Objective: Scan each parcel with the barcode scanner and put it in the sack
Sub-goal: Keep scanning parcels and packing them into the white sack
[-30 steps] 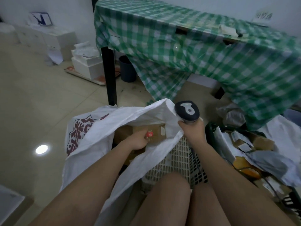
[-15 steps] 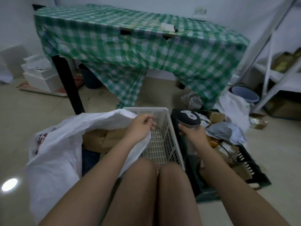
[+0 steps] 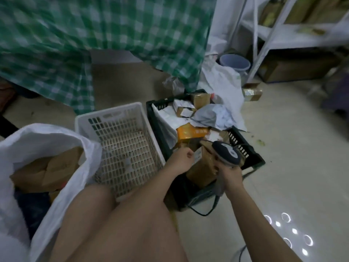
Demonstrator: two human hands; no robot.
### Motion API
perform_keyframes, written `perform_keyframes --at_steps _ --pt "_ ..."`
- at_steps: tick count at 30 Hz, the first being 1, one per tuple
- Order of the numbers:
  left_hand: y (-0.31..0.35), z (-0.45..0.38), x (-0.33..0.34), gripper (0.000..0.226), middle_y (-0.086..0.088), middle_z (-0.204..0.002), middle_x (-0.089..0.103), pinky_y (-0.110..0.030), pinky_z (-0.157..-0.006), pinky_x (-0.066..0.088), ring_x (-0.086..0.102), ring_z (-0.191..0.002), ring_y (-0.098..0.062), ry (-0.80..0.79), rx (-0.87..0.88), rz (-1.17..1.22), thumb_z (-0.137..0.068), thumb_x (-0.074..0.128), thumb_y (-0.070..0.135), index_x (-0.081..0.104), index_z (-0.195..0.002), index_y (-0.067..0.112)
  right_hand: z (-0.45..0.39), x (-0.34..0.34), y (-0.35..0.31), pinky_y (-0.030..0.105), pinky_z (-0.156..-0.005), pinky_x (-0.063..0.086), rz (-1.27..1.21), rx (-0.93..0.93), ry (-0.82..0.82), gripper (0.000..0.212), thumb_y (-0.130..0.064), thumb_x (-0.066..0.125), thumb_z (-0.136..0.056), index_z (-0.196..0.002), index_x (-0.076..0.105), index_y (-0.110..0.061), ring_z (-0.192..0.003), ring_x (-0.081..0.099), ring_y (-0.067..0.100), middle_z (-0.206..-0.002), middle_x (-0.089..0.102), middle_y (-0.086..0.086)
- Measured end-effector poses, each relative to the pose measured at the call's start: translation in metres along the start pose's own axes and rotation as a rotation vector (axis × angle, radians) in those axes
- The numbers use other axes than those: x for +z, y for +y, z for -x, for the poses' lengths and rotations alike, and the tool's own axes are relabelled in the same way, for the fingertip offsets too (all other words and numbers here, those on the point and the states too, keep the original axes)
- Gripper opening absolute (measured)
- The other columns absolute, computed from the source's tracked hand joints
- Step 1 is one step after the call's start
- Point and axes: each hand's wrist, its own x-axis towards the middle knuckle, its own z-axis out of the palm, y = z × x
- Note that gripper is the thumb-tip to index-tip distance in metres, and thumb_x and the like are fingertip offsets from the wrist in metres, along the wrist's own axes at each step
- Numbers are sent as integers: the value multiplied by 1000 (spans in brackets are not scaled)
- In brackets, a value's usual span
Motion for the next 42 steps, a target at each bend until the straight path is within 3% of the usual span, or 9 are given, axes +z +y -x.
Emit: perform_keyframes --at_steps 4,11,16,19,26,30,34,37,42 --pt "-13 -25 32 38 -3 -127 59 -31 -84 48 58 -107 -22 -79 -42 -53 -99 45 37 55 -130 17 -19 -1 20 32 -84 44 15 -21 4 44 -6 68 -86 -128 54 -13 -99 52 17 -113 58 1" --pt "-30 -42 58 60 5 -128 58 -48 -100 44 52 -120 -21 -172 -20 -34 -83 29 69 56 -126 36 -31 11 40 27 -81 42 74 -62 10 29 -12 64 -89 -114 56 -25 -96 52 11 -99 58 -11" --pt "-21 -32 47 63 9 -141 45 -42 -106 43 48 -126 -13 -219 14 246 -83 60 48 35 -141 50 -26 11 34 19 -71 46 -66 -97 84 27 -13 66 -89 -98 53 -35 -82 54 0 -88 56 -22" --pt "-20 -25 44 88 3 -151 27 -41 -112 37 36 -136 -17 -149 56 236 -86 71 25 13 -151 42 -22 12 23 26 -86 44 -196 -105 120 32 -9 68 -87 -98 51 -34 -96 55 9 -92 55 -21" --pt "-24 -5 3 131 9 -152 6 -49 -114 29 21 -141 -23 -99 168 84 -64 89 29 -11 -148 45 -6 18 -10 43 -95 50 -232 -191 -22 36 -8 70 -85 -93 56 -40 -107 60 19 -109 64 -4" --pt "-27 16 -40 113 7 -142 18 -43 -109 37 33 -132 -20 34 335 -95 -65 87 31 10 -147 36 10 30 -31 39 -98 47 -222 -274 -176 39 -6 69 -85 -102 54 -38 -101 57 5 -108 61 -12" --pt "-33 37 -82 92 7 -126 45 -43 -95 48 47 -114 -13 255 326 -111 -55 82 62 37 -128 30 27 55 -54 44 -102 47 -275 -298 -235 41 -7 71 -84 -122 58 -19 -111 60 17 -121 64 3" --pt "-34 54 -105 101 4 -133 43 -36 -99 42 44 -120 -14 385 170 87 -60 81 60 27 -138 23 44 73 -65 44 -101 48 -269 -332 -284 39 -8 71 -84 -122 61 -9 -110 63 16 -118 67 6" --pt "-29 78 -124 93 4 -129 44 -30 -98 40 47 -114 -13 473 59 479 -63 74 67 28 -130 22 75 107 -70 28 -95 48 -261 -405 -435 42 -7 71 -84 -110 52 -33 -105 58 5 -111 60 -14"
